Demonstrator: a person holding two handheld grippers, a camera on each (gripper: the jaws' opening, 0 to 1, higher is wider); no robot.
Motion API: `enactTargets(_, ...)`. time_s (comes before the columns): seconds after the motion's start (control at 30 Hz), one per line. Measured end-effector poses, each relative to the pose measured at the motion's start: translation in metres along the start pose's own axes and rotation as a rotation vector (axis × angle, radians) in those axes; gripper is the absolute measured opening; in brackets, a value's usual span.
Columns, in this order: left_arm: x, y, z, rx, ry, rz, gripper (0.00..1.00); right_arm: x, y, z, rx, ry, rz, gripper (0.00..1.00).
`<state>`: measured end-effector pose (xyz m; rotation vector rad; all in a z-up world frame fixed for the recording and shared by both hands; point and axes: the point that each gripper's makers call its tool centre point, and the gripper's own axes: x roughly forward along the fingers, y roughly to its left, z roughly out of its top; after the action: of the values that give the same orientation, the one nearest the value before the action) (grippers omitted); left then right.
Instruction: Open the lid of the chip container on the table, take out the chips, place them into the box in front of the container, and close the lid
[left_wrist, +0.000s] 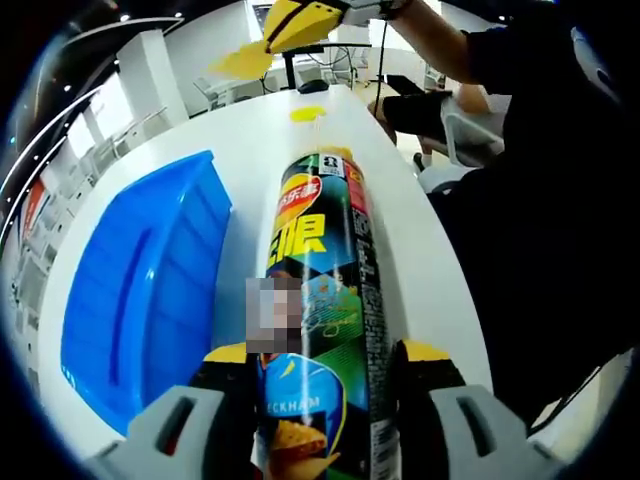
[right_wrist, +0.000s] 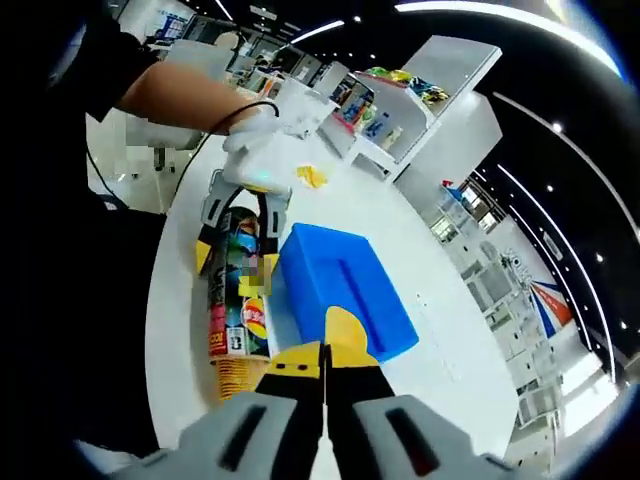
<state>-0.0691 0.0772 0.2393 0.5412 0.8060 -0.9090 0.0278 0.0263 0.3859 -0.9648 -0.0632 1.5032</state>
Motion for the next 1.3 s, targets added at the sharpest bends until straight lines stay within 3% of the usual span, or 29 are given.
enactTargets(0.33,0.002,-0.002,0.001,0.002,0.013,0.000,0.56,0.035,-0.030,0.008,-0.007,-0.001,0.030,0.00)
enactTargets(0.9,0.000,0.001,0.000,-0.003,-0.002,-0.003,0.56,0.105,-0.059,-0.001,0.016,0.043,0.093,0.00)
enactTargets(1.3,0.000,0.000,0.001,-0.001,-0.015,-0.003,0.57,0.149,-0.057,-0.002,-0.002,0.085,0.149,0.00)
